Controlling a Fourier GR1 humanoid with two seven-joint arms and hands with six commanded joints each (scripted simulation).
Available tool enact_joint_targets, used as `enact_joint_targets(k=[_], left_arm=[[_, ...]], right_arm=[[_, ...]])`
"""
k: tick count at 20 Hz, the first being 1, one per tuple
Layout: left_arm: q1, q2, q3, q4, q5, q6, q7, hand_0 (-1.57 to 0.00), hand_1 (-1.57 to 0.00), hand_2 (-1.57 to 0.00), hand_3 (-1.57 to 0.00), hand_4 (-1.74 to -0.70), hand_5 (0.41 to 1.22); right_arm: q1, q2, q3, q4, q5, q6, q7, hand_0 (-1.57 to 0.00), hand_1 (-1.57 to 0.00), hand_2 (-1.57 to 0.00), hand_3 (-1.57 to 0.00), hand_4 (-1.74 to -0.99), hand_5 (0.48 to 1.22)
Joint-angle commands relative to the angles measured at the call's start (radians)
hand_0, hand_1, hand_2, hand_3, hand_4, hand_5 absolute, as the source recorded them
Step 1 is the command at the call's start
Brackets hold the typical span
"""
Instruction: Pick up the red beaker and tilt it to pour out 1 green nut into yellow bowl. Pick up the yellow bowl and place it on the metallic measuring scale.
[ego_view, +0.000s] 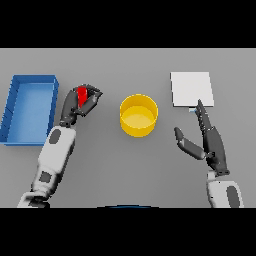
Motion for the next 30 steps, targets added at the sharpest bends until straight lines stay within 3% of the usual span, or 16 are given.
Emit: enact_joint_targets(k=[1, 3, 6, 9, 15, 22, 24, 30], left_arm=[[0.001, -0.002, -0.011, 0.004, -0.01, 0.003, -0.007, -1.05, -1.07, -1.11, -1.06, -1.59, 1.079], [0.004, -0.01, -0.02, 0.002, -0.004, -0.005, -0.03, -1.24, -1.25, -1.27, -1.15, -1.64, 1.13], [0.003, -0.003, -0.021, -0.008, -0.004, -0.004, -0.019, -1.4, -1.41, -1.42, -1.36, -1.54, 1.174], [0.015, -0.007, 0.003, -0.058, 0.07, -0.063, -0.047, -1.48, -1.49, -1.49, -1.46, -1.64, 1.157], [0.002, 0.027, -0.011, -0.171, 0.135, -0.129, 0.0, -1.55, -1.55, -1.55, -1.54, -1.71, 1.132], [-0.018, 0.066, -0.103, -0.223, 0.075, -0.117, 0.076, -1.56, -1.56, -1.56, -1.55, -1.72, 1.139], [-0.037, 0.1, -0.149, -0.219, 0.019, -0.113, 0.089, -1.56, -1.56, -1.56, -1.56, -1.73, 1.134], [-0.114, 0.183, -0.351, -0.245, -0.172, -0.149, 0.218, -1.57, -1.57, -1.57, -1.57, -1.74, 1.127]], right_arm=[[-0.008, -0.003, -0.007, 0.002, -0.004, -0.003, 0.015, 0.0, 0.0, 0.0, 0.0, -1.239, 0.648], [-0.017, -0.012, -0.015, 0.022, -0.008, 0.003, 0.005, 0.0, 0.0, 0.0, 0.0, -1.242, 0.65], [-0.008, 0.003, -0.003, 0.013, -0.014, 0.01, -0.02, 0.0, 0.0, 0.0, 0.0, -1.255, 0.644], [-0.014, -0.006, -0.009, -0.007, -0.015, 0.005, 0.005, 0.0, 0.0, 0.0, 0.0, -1.248, 0.645], [-0.009, 0.001, 0.004, 0.011, 0.006, 0.001, -0.009, 0.0, 0.0, 0.0, 0.0, -1.227, 0.647], [-0.009, -0.018, 0.003, 0.013, 0.038, -0.012, -0.04, 0.0, 0.0, 0.0, 0.0, -1.219, 0.661], [-0.001, -0.018, 0.01, 0.002, 0.049, -0.015, -0.043, 0.0, 0.0, 0.0, 0.0, -1.21, 0.664], [-0.01, -0.02, 0.01, -0.001, 0.049, -0.013, -0.006, 0.0, 0.0, 0.0, 0.0, -1.183, 0.663]])
